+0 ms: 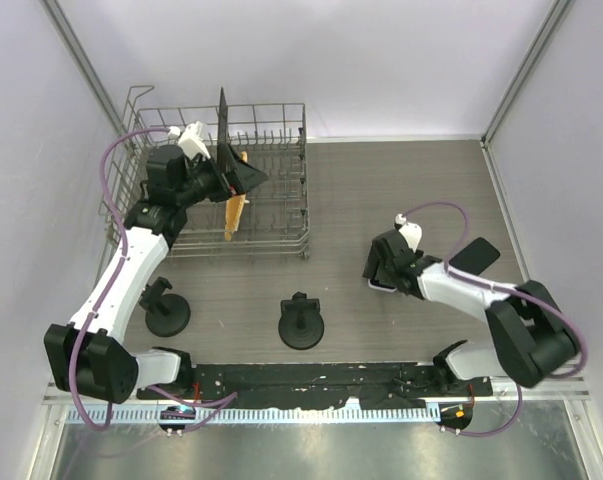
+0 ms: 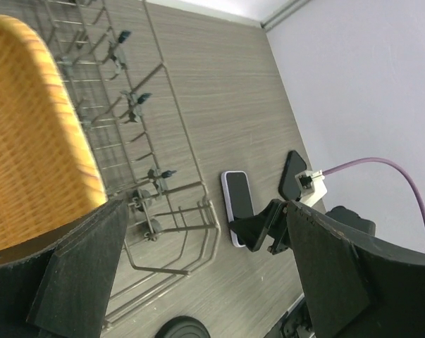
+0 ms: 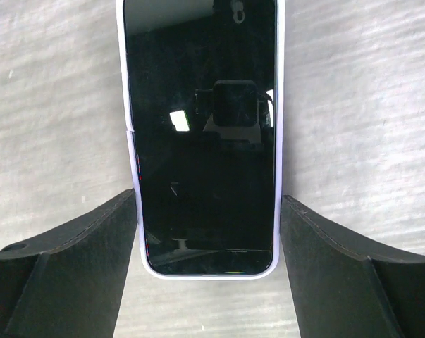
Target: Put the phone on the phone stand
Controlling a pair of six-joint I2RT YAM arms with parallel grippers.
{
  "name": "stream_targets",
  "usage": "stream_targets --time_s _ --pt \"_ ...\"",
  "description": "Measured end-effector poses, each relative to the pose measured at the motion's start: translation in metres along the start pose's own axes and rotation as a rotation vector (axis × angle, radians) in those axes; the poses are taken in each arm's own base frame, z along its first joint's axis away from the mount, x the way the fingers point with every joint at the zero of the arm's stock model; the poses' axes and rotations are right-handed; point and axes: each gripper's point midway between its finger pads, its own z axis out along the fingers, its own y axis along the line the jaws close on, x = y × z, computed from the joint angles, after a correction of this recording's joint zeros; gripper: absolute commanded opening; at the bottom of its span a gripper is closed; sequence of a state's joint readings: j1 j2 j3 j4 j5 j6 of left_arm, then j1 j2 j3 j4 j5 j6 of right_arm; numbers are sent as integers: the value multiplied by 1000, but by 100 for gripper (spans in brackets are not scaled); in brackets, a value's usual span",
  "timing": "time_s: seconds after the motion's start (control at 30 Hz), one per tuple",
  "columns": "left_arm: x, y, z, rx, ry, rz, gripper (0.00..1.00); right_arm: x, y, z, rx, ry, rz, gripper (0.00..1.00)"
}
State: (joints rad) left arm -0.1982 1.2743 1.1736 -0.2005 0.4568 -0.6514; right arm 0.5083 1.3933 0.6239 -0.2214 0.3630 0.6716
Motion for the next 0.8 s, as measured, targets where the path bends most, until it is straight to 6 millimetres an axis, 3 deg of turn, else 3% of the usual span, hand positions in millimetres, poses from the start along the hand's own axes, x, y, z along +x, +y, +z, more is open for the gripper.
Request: stream_targets --time_s 0.23,0.33,0.5,0.63,0.8 --pt "12 -20 1 32 34 58 100 26 -3 -25 -104 -23 -8 14" --pt "19 -22 0 22 57 79 100 29 -5 -28 -99 -8 -16 1" --pt "22 -30 0 46 73 84 100 31 -5 -29 -99 2 -19 1" --pt "31 -40 2 74 100 100 95 30 4 -30 -152 3 -1 1" --pt "58 -52 21 145 220 56 93 24 34 -36 -306 -24 100 1"
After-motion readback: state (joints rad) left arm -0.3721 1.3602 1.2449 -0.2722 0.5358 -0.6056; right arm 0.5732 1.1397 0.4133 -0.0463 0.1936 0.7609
